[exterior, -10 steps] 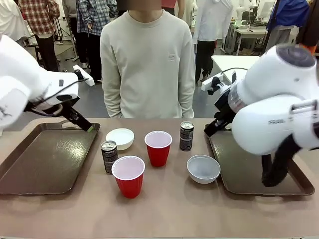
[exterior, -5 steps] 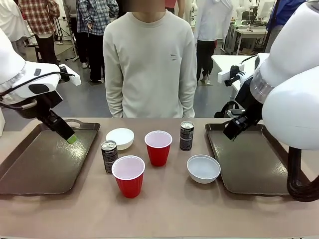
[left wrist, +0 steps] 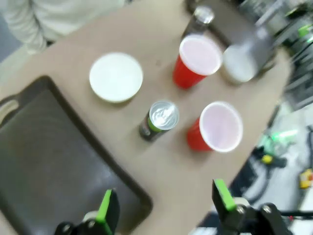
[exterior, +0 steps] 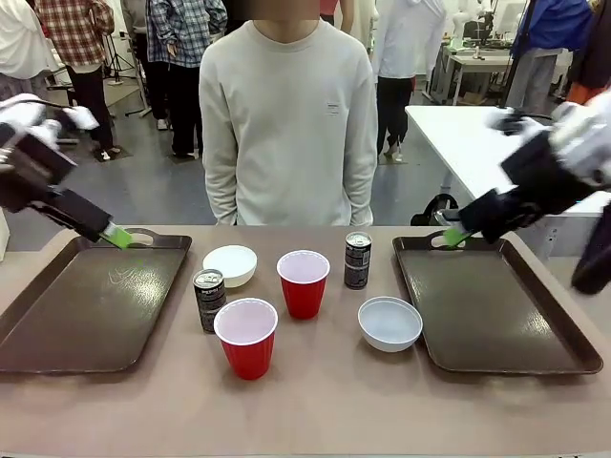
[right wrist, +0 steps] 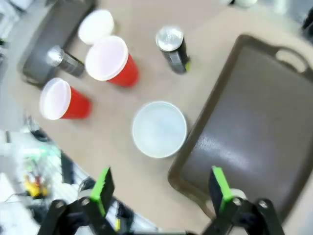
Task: Prepare tableware on both trays.
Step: Pick up a Picnic Bowl from the table and place it on a Handle tray.
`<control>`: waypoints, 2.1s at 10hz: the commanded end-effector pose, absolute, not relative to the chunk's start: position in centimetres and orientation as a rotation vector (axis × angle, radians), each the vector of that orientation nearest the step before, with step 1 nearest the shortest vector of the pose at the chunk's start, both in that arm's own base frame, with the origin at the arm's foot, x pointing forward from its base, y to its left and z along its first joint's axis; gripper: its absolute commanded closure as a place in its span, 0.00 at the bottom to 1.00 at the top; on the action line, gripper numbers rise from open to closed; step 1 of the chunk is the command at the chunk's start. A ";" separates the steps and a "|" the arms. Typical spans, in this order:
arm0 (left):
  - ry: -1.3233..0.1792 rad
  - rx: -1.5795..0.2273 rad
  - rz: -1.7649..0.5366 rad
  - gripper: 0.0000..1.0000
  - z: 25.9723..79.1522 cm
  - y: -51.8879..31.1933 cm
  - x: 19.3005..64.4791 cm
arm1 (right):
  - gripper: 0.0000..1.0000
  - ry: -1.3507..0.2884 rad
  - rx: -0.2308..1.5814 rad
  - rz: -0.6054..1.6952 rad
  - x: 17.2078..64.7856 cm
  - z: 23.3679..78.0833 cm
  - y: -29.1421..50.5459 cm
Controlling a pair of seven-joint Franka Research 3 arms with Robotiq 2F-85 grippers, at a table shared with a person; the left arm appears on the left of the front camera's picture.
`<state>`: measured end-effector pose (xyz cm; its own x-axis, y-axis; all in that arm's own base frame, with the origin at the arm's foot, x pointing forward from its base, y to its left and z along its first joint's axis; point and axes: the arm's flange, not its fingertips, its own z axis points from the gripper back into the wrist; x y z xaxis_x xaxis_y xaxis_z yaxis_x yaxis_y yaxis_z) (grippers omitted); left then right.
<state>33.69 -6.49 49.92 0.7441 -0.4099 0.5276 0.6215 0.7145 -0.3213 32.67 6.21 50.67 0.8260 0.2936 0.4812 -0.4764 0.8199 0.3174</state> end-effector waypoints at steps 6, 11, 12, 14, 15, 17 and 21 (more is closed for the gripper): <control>-0.318 -0.869 -0.288 0.00 47.2 7.4 35.3 | 0.00 -0.253 0.934 0.099 29.0 45.9 -5.1; -0.316 -0.817 -0.216 0.00 47.2 10.3 34.2 | 0.00 -0.267 0.910 0.036 28.7 46.1 -7.6; -0.313 -0.859 -0.192 0.00 46.5 11.2 34.8 | 0.00 -0.261 0.930 -0.007 29.4 46.6 -8.3; -0.313 -0.859 -0.192 0.00 46.5 11.2 34.8 | 0.00 -0.261 0.930 -0.007 29.4 46.6 -8.3; -0.313 -0.859 -0.192 0.00 46.5 11.2 34.8 | 0.00 -0.261 0.930 -0.007 29.4 46.6 -8.3; -0.313 -0.859 -0.192 0.00 46.5 11.2 34.8 | 0.00 -0.261 0.930 -0.007 29.4 46.6 -8.3; -0.313 -0.859 -0.192 0.00 46.5 11.2 34.8 | 0.00 -0.261 0.930 -0.007 29.4 46.6 -8.3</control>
